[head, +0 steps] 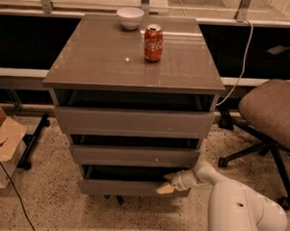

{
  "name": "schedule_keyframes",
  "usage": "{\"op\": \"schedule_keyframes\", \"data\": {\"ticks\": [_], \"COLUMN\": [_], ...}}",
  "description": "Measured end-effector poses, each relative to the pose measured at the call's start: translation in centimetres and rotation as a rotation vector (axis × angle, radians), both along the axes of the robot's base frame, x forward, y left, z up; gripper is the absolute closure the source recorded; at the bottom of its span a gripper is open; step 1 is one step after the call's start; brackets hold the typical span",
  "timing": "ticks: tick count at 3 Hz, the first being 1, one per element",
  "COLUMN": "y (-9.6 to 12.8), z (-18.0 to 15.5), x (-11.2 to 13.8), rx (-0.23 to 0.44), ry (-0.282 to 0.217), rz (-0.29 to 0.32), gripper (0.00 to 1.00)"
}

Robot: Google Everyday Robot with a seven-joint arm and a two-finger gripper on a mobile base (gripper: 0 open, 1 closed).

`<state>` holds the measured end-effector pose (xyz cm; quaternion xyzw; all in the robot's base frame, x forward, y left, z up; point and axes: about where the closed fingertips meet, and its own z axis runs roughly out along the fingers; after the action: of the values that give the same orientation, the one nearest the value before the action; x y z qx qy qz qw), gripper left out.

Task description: Open bottom drawer

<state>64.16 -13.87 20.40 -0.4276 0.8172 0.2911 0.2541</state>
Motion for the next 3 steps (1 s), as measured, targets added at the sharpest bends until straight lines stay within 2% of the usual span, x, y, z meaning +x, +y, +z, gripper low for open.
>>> {"op": "schedule_keyframes", "data": {"ticks": [1, 3], "y": [0.2, 0.1], "z": [-0.3, -2.6], "x": [-1.0, -5.4], "rx": [-0.054, -0.221], "ry": [0.008, 0.070], "rz": [0.042, 0.136], "gripper": [0.00, 0.03]}}
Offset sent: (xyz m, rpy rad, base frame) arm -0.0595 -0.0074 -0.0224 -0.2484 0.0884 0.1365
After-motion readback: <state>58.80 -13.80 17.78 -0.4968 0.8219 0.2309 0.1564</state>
